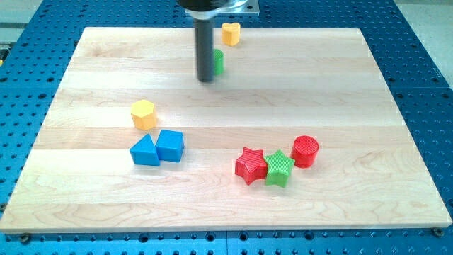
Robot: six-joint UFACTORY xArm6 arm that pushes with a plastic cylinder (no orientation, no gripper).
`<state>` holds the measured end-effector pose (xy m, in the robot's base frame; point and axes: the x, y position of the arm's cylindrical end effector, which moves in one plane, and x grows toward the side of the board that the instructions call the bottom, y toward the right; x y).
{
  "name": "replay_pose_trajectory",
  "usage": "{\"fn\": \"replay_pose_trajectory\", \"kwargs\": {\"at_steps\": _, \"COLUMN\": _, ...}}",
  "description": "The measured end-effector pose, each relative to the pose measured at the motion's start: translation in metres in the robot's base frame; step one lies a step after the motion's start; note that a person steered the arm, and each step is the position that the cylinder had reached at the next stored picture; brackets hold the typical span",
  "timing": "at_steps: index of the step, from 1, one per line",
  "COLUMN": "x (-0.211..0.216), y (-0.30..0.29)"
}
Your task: Push the green circle left to the yellow heart
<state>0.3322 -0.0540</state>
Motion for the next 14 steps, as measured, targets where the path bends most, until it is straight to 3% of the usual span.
{"fn": "replay_pose_trajectory", "kwargs": {"at_steps": 3, "x": 0.011, "y": 0.051}}
{"fn": "replay_pose_trajectory", "kwargs": {"at_steps": 6, "x": -0.076, "y": 0.006}}
{"fn": "replay_pose_trajectory", "kwargs": {"at_steps": 7, "x": -0.071, "y": -0.061}}
{"fn": "replay_pose_trajectory", "kwargs": {"at_steps": 8, "x": -0.071, "y": -0.08}}
{"fn": "replay_pose_trajectory", "kwargs": {"at_steps": 10, "x": -0.077, "y": -0.02}}
{"fn": "replay_pose_trajectory", "kwargs": {"at_steps": 14, "x": -0.078, "y": 0.018}}
